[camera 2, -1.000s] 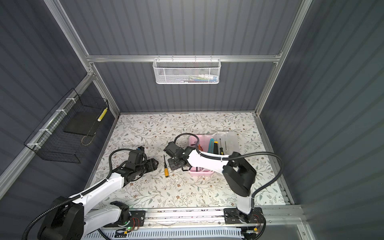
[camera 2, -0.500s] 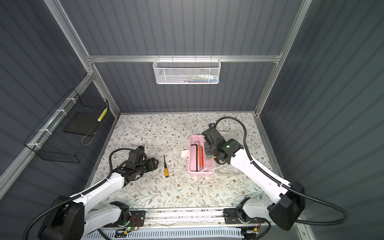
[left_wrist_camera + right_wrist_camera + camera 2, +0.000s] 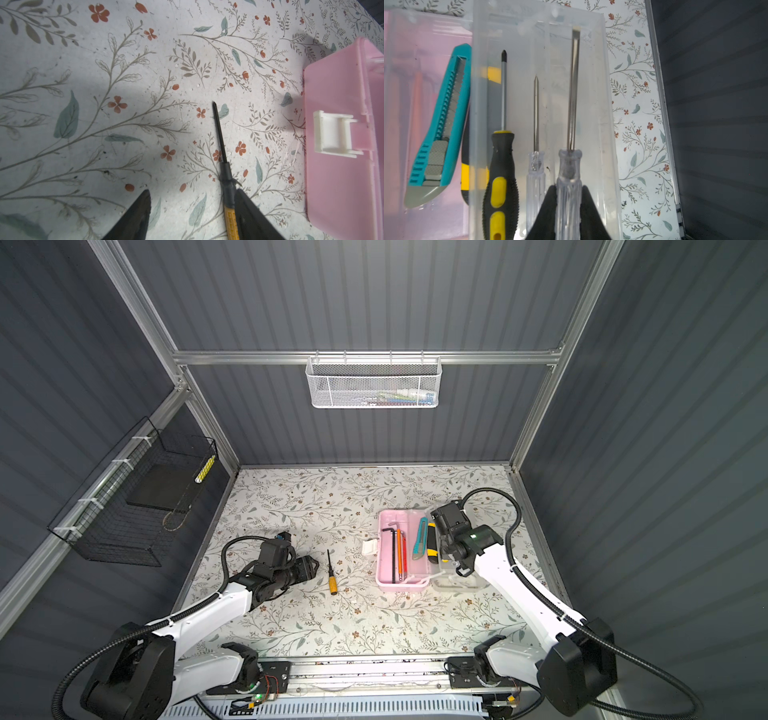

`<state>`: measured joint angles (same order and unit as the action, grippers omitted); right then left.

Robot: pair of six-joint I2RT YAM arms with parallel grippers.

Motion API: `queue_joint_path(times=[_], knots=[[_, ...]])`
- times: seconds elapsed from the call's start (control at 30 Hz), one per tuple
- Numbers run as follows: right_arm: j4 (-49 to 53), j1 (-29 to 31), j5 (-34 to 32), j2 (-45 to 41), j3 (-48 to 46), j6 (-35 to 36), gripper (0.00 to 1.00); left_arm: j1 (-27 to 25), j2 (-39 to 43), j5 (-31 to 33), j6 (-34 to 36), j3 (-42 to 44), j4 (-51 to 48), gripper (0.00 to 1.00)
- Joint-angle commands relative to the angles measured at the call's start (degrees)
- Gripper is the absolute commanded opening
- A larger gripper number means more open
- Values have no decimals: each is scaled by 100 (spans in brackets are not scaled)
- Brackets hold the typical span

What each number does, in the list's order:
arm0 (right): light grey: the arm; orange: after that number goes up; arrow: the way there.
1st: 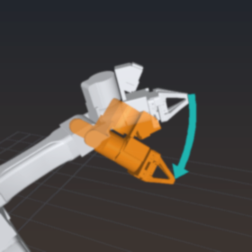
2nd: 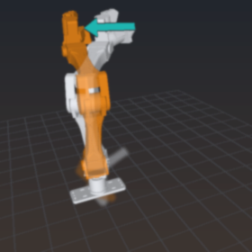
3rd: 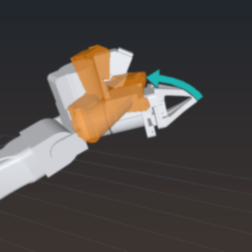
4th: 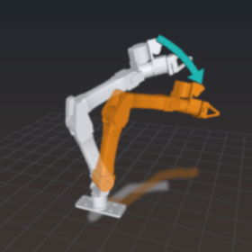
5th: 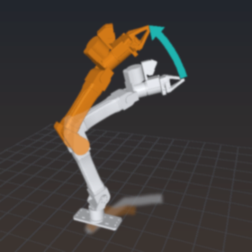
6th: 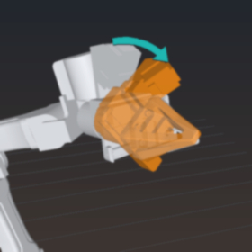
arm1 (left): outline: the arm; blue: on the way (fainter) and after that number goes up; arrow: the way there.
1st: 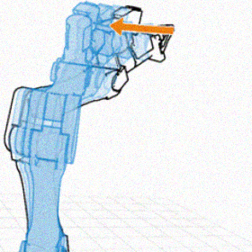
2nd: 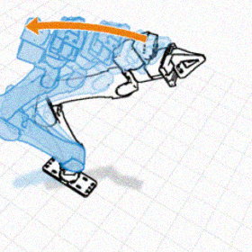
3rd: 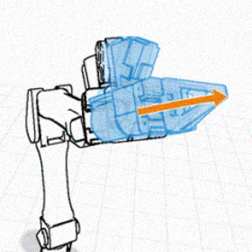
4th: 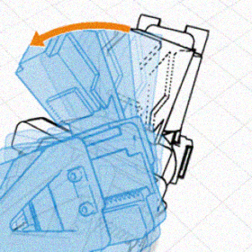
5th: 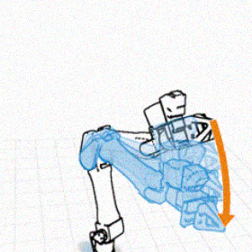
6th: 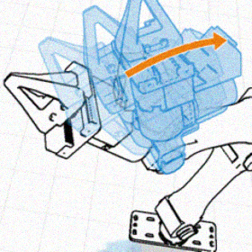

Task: Pack the tool kit
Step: 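Lower the screwdriver beside the others and open the right gripper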

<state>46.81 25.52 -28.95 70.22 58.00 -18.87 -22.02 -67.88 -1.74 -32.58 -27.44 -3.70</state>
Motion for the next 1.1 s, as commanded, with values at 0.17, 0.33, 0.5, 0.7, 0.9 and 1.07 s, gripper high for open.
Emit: queue_joint_path(times=[0.17,0.33,0.5,0.7,0.9,1.07], knots=[[110,-91,-240,216,-28,-77,0,31,-97,-98,-21,81,85,65],[210,-130,-221,306,-4,-143,5,31,-61,-99,-29,90,76,65],[151,-206,-65,338,-15,-134,19,31,-41,-99,-12,95,72,65],[169,-215,83,344,13,-160,39,32,-75,-132,-17,99,94,65],[293,-161,240,145,265,-215,40,31,-50,-143,-11,27,28,65],[315,662,106,23,694,-497,39,31,-17,-169,-20,-40,-25,66]])
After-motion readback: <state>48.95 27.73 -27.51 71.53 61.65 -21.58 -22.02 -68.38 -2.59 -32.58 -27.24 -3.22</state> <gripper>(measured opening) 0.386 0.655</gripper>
